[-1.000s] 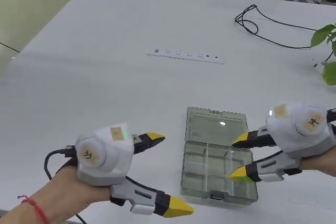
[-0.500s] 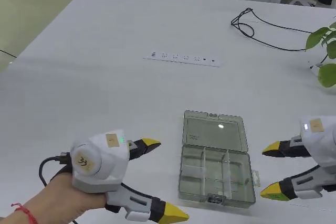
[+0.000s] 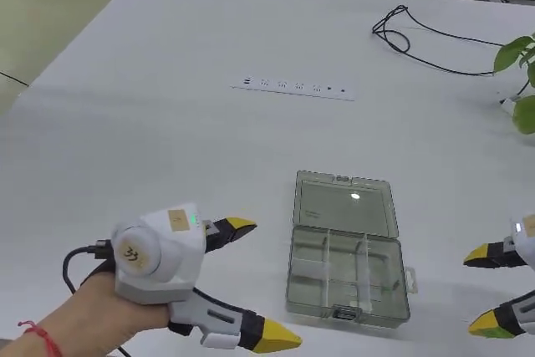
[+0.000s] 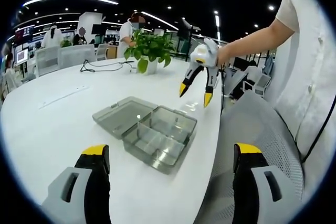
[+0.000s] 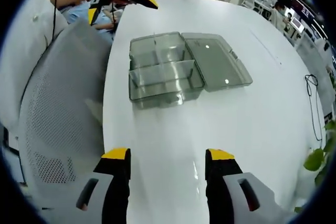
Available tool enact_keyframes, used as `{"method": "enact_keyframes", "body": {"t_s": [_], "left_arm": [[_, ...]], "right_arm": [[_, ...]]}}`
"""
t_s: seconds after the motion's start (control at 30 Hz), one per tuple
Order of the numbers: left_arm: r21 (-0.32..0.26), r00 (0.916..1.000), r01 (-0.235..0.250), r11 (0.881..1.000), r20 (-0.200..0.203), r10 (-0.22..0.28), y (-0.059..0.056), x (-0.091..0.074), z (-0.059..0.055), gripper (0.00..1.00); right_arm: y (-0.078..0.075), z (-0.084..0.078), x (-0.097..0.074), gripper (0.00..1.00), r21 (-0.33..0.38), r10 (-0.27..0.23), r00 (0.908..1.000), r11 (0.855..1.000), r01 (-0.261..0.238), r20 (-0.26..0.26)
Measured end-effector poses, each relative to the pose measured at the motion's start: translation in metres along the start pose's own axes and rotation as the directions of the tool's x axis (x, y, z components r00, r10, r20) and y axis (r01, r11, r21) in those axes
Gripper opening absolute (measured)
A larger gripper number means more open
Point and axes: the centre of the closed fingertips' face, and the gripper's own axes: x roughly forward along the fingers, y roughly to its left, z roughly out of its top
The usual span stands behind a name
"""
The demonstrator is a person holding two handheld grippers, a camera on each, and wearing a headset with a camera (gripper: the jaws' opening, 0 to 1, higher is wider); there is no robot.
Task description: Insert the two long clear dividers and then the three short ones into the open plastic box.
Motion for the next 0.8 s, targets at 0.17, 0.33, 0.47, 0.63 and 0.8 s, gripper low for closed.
{"method": "enact_keyframes", "body": {"t_s": [0.17, 0.33, 0.47, 0.63, 0.8], "left_arm": [[-0.005, 1.0000, -0.004, 1.000, 0.001, 0.004, 0.002, -0.001, 0.000, 1.00], [-0.011, 1.0000, -0.007, 1.000, -0.001, 0.007, 0.003, -0.002, -0.002, 1.00], [-0.018, 1.0000, -0.010, 1.000, -0.001, 0.010, 0.004, -0.002, -0.003, 1.00], [-0.022, 0.9999, -0.013, 1.000, -0.001, 0.013, 0.004, -0.002, -0.003, 1.00], [-0.027, 0.9999, -0.015, 1.000, 0.001, 0.015, 0.005, -0.002, -0.003, 1.00]], "right_arm": [[-0.003, -0.021, 0.011, 0.55, -0.071, 0.010, 0.9964, 0.997, -0.016, -0.084], [-0.008, -0.032, 0.023, 0.50, -0.111, 0.007, 0.9916, 0.994, -0.021, -0.129], [-0.010, -0.037, 0.027, 0.46, -0.136, 0.006, 0.9883, 0.990, -0.027, -0.152], [-0.010, -0.041, 0.031, 0.43, -0.152, 0.006, 0.9848, 0.988, -0.033, -0.173], [-0.013, -0.041, 0.030, 0.39, -0.182, -0.010, 0.9835, 0.983, -0.024, -0.181]]}}
